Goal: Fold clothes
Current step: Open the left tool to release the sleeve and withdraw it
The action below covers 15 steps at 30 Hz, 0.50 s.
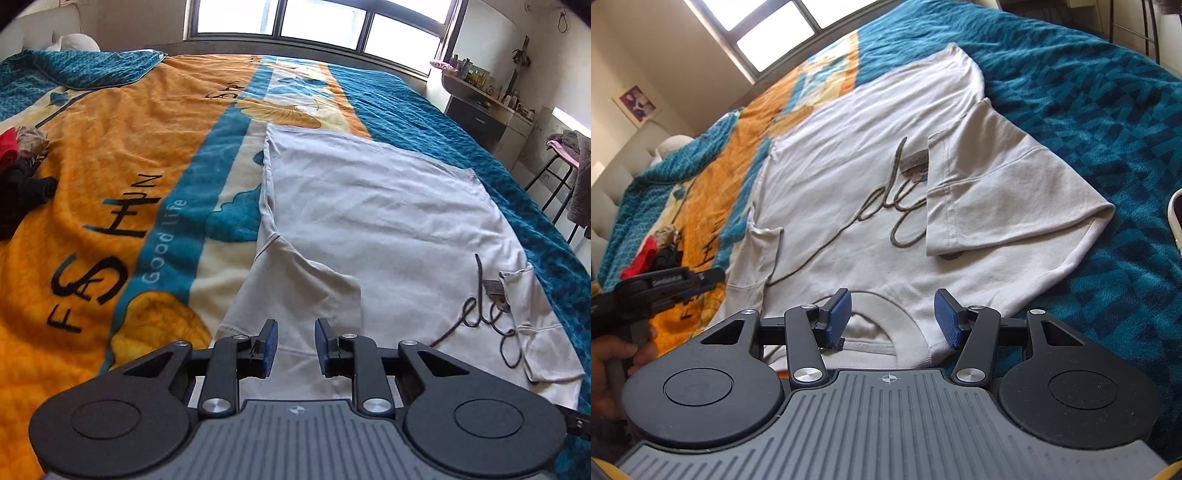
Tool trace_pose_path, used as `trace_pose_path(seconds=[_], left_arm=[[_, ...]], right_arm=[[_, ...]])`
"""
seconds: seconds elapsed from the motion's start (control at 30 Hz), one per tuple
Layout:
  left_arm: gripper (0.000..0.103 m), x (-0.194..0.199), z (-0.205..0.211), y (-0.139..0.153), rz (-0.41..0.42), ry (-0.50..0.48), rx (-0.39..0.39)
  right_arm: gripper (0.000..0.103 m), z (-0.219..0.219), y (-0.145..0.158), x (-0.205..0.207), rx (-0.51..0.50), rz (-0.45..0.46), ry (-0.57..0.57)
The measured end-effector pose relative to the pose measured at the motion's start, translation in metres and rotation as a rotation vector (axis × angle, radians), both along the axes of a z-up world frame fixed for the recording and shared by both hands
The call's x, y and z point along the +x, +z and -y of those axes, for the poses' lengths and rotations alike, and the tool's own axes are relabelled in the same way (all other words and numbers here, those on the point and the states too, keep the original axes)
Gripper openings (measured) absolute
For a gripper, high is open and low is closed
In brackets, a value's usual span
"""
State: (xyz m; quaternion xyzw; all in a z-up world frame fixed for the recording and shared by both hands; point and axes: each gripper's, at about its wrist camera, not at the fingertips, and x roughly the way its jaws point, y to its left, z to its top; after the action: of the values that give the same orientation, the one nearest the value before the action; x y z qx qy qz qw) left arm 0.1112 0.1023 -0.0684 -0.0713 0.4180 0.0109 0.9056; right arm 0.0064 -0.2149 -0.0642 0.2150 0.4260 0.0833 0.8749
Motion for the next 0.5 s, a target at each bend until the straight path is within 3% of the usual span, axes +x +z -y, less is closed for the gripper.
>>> trace_pose_path(seconds=[0.1, 0.2, 0.3, 0.4, 0.5], left_arm=[[0.018, 0.032, 0.010, -0.024, -0.052, 0.020, 0.024], [0.018, 0.031, 0.036, -0.027, -0.021, -0.129, 0.045], [0.028, 0.011, 0.050, -0.015, 0.006, -0.275, -0.015], [0.030, -0.022, 0.045, 0.008, 0.030, -0.255, -0.062], [0.038, -0.050, 0.025, 0.025, 0.037, -0.169, -0.075]], right_arm=[[0.056, 0.005, 0.001, 0.000, -0.007, -0.002, -0.013], [0.056, 0.007, 0.000, 0.001, -0.011, -0.008, -0.020], [0.056, 0.007, 0.002, 0.002, -0.009, -0.002, -0.015], [0.056, 0.005, 0.003, 0.001, -0.004, 0.008, -0.008], [0.056, 0.004, 0.004, -0.001, -0.001, 0.013, -0.004]])
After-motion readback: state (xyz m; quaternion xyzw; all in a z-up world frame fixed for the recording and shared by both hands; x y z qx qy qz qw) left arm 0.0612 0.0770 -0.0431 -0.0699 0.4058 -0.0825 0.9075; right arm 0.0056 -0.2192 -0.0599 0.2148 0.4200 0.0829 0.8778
